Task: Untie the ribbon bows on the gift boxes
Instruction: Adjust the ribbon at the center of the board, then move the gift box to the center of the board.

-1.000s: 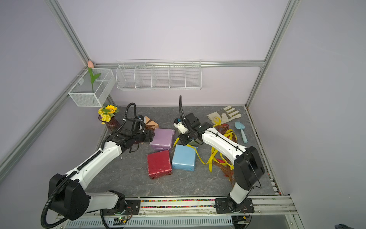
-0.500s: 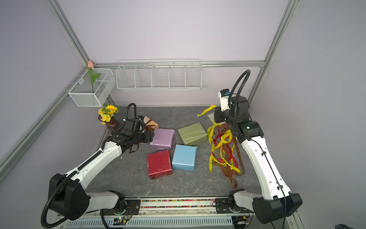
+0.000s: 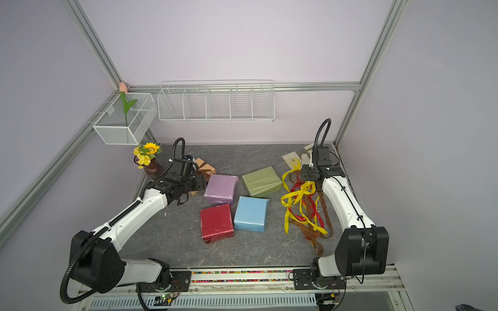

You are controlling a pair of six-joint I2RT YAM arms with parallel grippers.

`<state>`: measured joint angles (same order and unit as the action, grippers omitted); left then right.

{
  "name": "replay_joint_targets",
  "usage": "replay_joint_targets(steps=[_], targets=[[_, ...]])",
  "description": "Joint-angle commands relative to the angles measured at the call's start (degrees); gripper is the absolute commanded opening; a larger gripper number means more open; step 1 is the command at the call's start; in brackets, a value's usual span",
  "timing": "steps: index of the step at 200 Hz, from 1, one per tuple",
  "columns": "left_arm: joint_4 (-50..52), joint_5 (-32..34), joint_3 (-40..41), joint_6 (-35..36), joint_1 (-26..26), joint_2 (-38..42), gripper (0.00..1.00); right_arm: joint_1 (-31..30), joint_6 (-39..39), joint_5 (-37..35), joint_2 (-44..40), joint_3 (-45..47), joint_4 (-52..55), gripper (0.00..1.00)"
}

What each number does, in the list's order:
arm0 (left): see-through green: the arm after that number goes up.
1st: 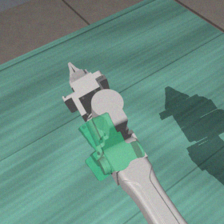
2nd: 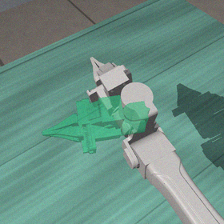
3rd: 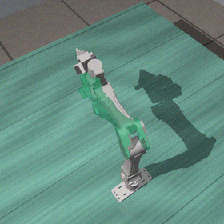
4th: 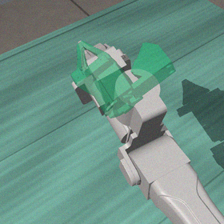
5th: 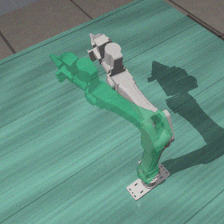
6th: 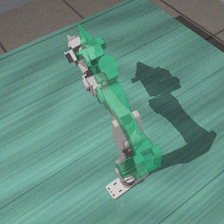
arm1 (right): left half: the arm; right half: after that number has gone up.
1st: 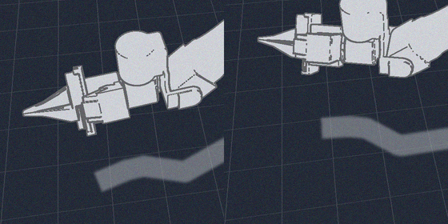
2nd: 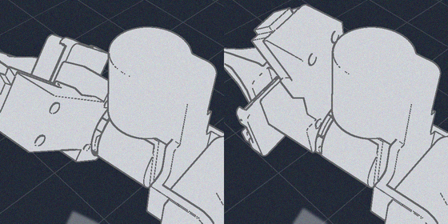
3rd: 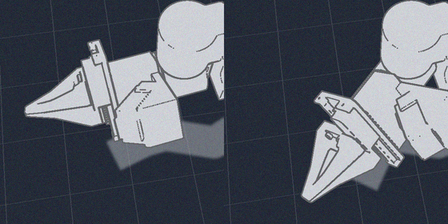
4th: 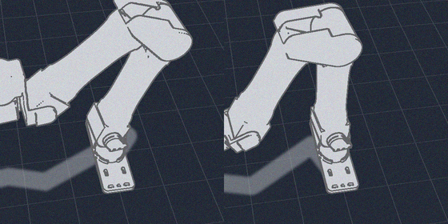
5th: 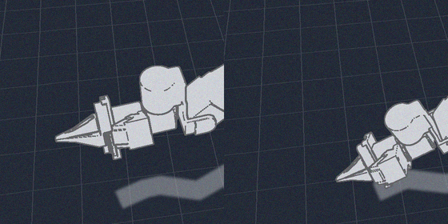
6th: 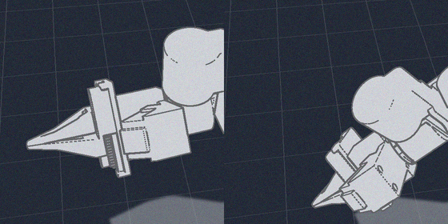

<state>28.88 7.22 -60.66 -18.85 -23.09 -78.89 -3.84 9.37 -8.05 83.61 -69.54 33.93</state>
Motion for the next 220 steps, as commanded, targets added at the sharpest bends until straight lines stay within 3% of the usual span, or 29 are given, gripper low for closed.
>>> replay_joint_targets(steps=[1,20,43,81,103,143,220], targets=[[1.5,1.9,-2.2,-0.9,0.6,-1.3,0.62,0.2,0.8,-1.0,0.9,-0.9,1.8,0.53],[1.8,2.3,-2.5,-0.7,1.3,-1.7,0.62,0.0,0.7,-1.7,0.1,-1.5,2.0,0.69],[1.7,2.1,-3.0,-0.7,3.6,-2.2,0.62,-1.7,-0.4,-4.2,-1.6,-1.7,3.1,0.76],[2.6,1.5,-6.1,-0.6,6.9,-5.3,0.62,-7.6,-5.0,-5.4,-3.5,-1.5,3.7,0.78],[3.7,3.7,-8.7,0.1,7.1,-8.4,0.62,-12.0,-6.9,-0.1,-3.2,-1.4,3.2,0.78],[6.4,7.3,-15.2,0.1,9.3,-16.4,0.60,-16.4,-4.4,7.6,-3.1,0.9,-0.7,0.78],[5.7,7.8,-23.6,-0.1,14.5,-27.4,0.58,-23.8,-2.3,9.8,-0.2,1.7,-4.3,0.75]])
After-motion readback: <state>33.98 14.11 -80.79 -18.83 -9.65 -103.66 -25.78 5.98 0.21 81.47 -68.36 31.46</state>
